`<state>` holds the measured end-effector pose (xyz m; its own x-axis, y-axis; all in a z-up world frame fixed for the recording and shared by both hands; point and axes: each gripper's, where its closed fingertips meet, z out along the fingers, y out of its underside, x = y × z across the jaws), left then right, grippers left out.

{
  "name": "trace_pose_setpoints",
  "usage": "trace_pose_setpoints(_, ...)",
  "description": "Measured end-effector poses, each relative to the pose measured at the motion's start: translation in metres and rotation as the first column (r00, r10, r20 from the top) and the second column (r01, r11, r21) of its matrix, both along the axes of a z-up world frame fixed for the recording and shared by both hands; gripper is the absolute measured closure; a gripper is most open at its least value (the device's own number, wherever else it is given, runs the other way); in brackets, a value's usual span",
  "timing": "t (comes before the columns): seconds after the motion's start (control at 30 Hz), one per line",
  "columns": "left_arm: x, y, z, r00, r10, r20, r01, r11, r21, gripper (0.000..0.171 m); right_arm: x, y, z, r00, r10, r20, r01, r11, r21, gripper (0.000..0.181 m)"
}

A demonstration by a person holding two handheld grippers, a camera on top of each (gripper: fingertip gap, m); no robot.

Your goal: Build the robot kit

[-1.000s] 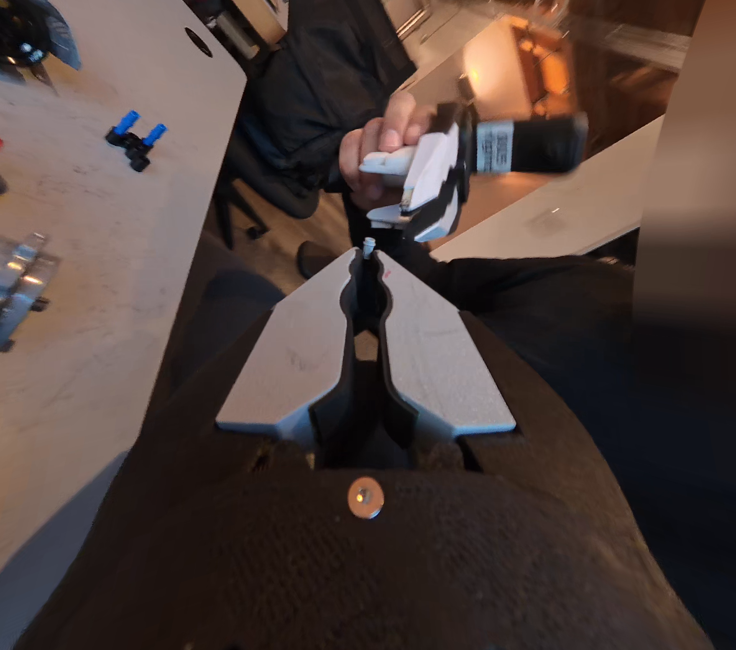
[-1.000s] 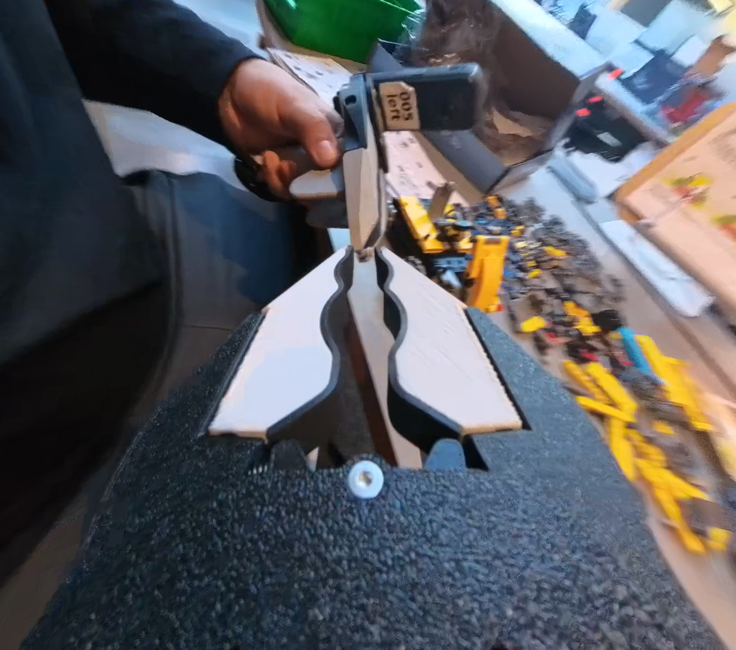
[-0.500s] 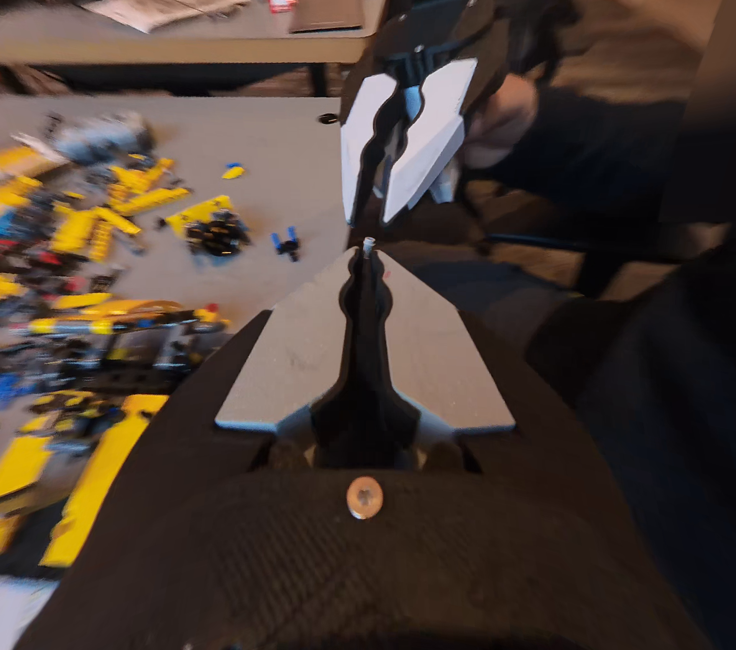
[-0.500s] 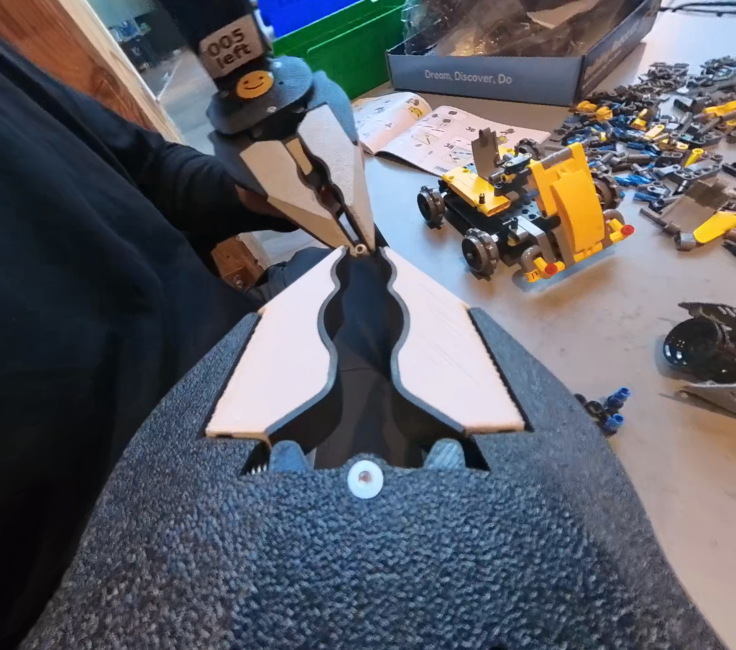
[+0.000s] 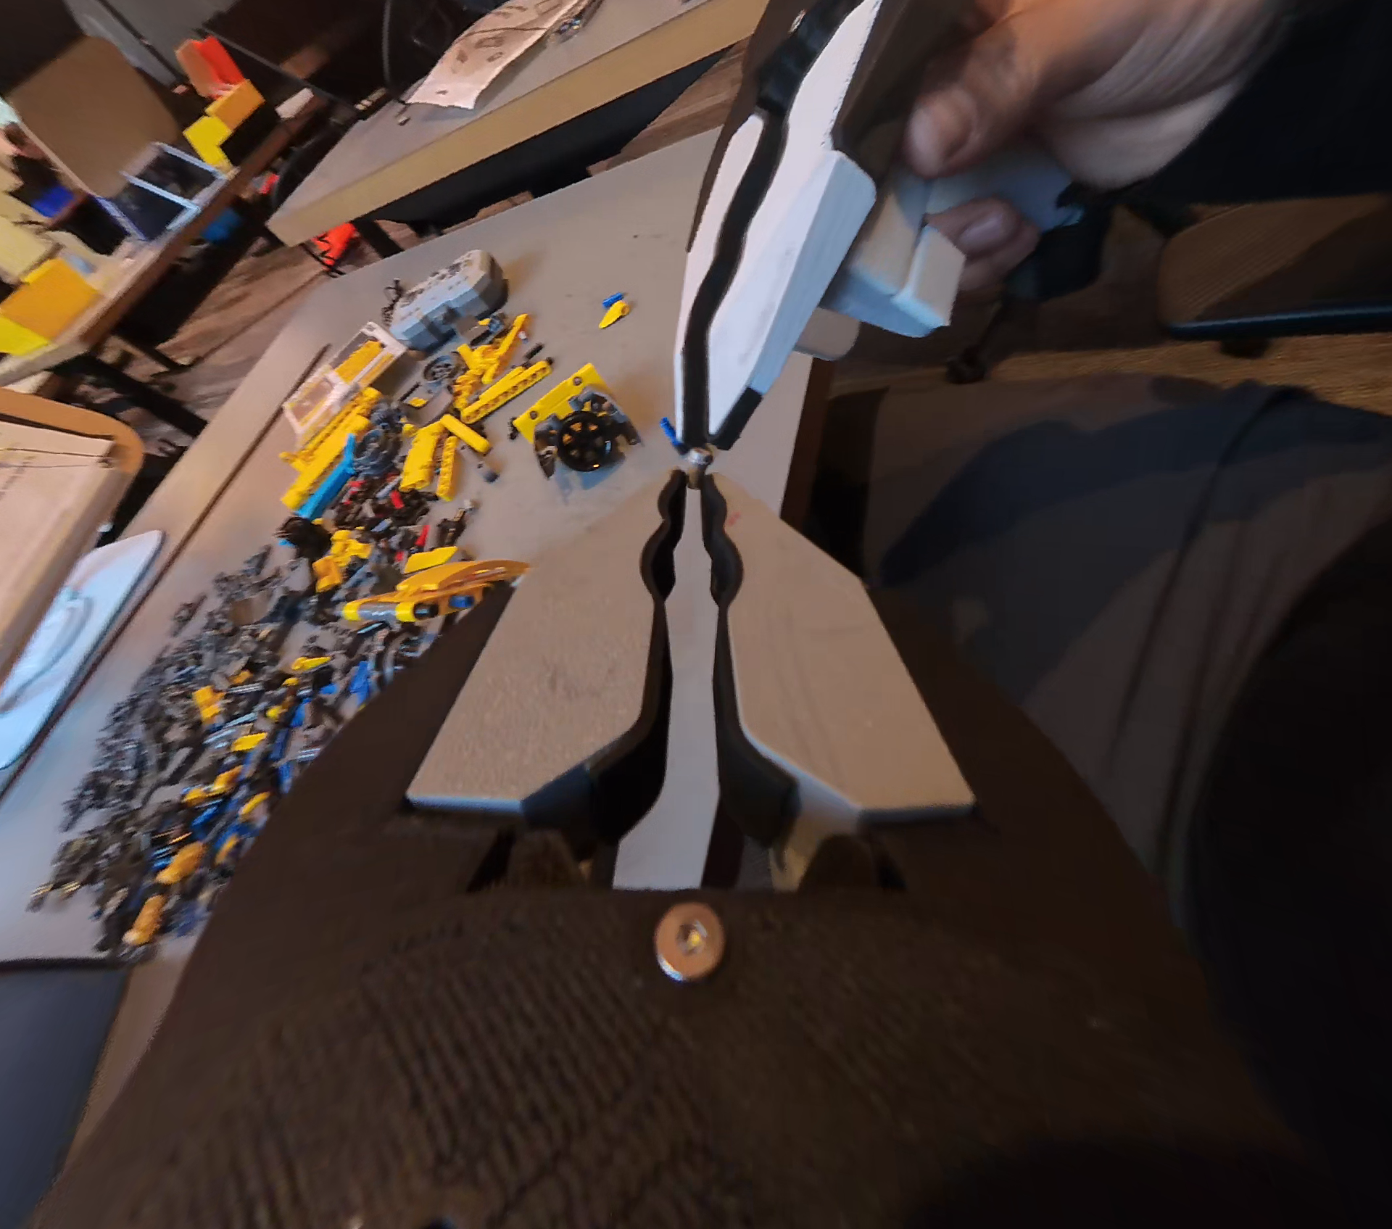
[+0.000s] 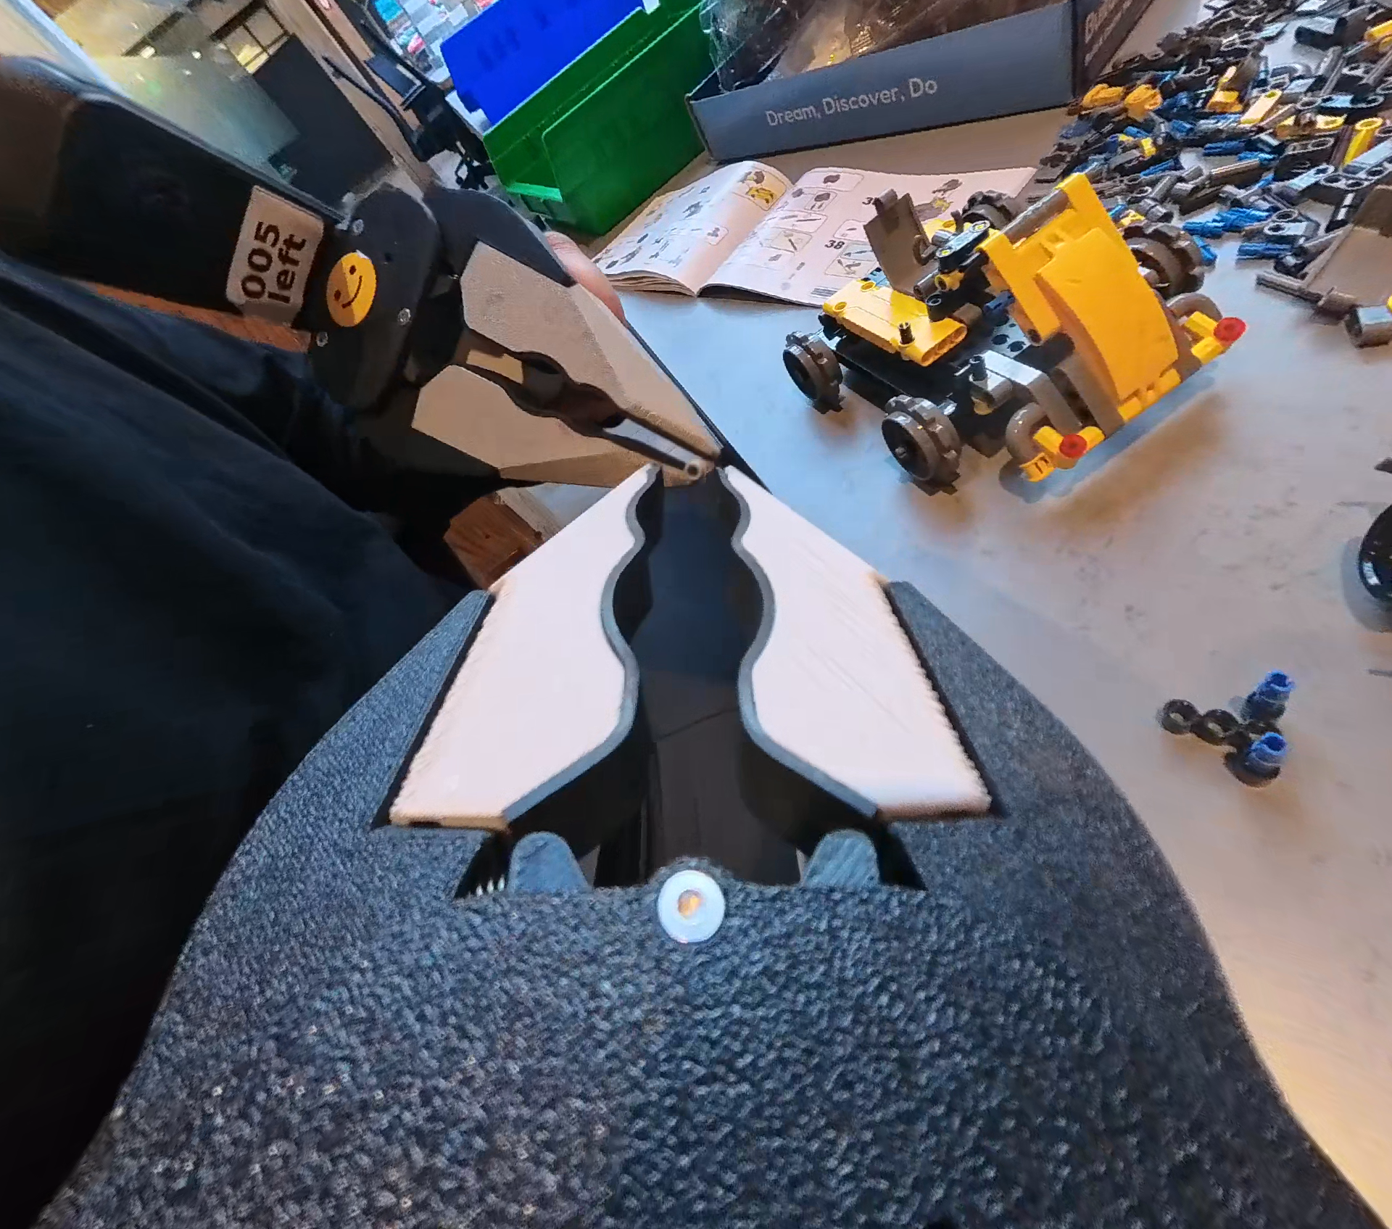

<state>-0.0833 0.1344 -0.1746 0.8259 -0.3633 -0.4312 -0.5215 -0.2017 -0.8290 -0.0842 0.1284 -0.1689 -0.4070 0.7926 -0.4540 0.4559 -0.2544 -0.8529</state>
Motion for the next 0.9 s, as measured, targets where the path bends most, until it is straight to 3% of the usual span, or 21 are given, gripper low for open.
trace_pose_setpoints(0.03,-0.0002,0.0001,0.0001,1.000,0.005,-0.016,-0.005,1.000,0.004,0.169,-0.0006,-0.0007,-0.0010,1.000,-0.001,0.005,0.001,1.000,0.002,0.166)
trace_pose_setpoints(0.23,0.0028,0.0001,-0.0036,0.994,0.015,-0.107,-0.013,1.000,0.020,0.170,-0.0028,-0.0022,-0.0052,1.000,-0.002,0.017,0.002,1.000,-0.005,0.175)
trace_pose_setpoints(0.4,0.0003,0.0012,-0.0041,0.992,0.027,-0.121,-0.024,0.999,0.027,0.169,-0.0033,-0.0006,-0.0082,1.000,-0.005,0.029,0.006,1.000,-0.020,0.169)
trace_pose_setpoints(0.9,0.0000,0.0030,-0.0064,0.992,0.042,-0.115,-0.039,0.999,0.033,0.169,-0.0037,0.0016,-0.0107,1.000,-0.004,0.022,0.004,1.000,-0.015,0.176)
